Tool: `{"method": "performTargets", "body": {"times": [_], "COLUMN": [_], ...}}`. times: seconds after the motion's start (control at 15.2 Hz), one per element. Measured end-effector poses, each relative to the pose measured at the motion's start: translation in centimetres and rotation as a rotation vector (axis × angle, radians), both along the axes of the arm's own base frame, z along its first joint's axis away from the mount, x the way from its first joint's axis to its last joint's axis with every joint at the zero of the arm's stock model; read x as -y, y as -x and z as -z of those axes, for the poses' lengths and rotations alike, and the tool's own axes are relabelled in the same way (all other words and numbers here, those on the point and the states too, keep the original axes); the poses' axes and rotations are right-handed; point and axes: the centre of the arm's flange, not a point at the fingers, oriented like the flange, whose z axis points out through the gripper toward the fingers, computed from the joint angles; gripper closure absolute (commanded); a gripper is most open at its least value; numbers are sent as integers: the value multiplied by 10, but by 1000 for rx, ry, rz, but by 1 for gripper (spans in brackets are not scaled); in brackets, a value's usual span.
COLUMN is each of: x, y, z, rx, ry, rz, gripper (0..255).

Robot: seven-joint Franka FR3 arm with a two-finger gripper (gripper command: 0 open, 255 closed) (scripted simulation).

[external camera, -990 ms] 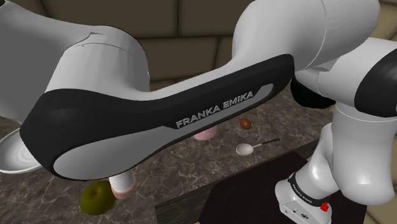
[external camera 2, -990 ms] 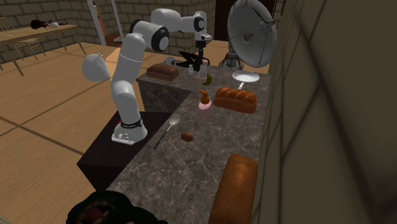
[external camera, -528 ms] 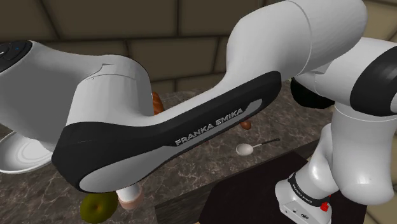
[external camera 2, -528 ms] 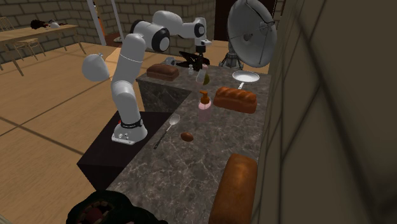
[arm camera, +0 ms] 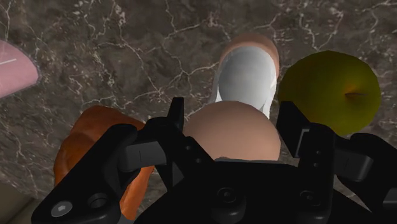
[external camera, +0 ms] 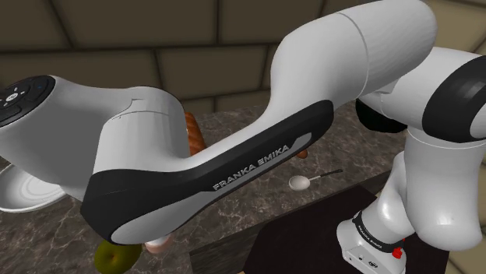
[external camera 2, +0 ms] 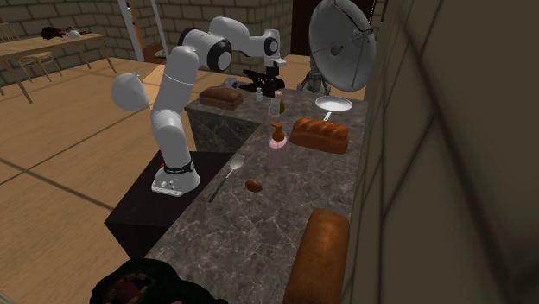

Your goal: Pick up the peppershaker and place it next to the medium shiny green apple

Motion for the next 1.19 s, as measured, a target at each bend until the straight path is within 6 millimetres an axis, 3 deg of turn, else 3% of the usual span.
{"method": "performTargets", "body": {"times": [0.13,0.2,0.59,0.86,1.19], "x": [0,0,0,-6,-9], "y": [0,0,0,-1,2], "z": [0,0,0,-40,-49], "rx": [0,0,0,1,0], "ry": [0,0,0,-2,-1], "rz": [0,0,0,0,0], "gripper": [255,0,0,0,0]}}
